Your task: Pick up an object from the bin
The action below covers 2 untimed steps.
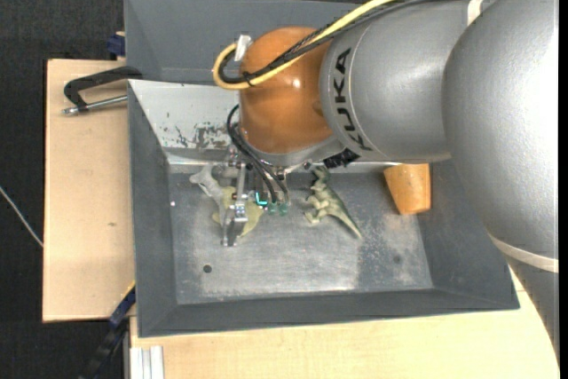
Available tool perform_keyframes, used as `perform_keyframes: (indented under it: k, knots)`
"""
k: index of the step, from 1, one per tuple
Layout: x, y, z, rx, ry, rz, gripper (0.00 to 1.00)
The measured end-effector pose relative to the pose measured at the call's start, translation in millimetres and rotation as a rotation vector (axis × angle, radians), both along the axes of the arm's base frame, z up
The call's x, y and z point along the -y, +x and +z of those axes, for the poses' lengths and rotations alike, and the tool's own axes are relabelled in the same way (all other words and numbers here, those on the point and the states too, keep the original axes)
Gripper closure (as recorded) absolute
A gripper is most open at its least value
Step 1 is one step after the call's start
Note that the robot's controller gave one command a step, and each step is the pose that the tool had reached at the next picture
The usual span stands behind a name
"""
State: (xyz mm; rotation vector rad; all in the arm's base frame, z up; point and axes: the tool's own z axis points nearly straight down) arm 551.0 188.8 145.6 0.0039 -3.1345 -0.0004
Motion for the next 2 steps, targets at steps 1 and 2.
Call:
perform_keyframes:
  k: [1, 2]
  knots:
    - [31.0, 18.0, -73.5, 0.007, 0.001, -0.68, 0.0]
    - [30.7, 19.0, -71.9, 0.01, 0.003, -0.681, 1.0]
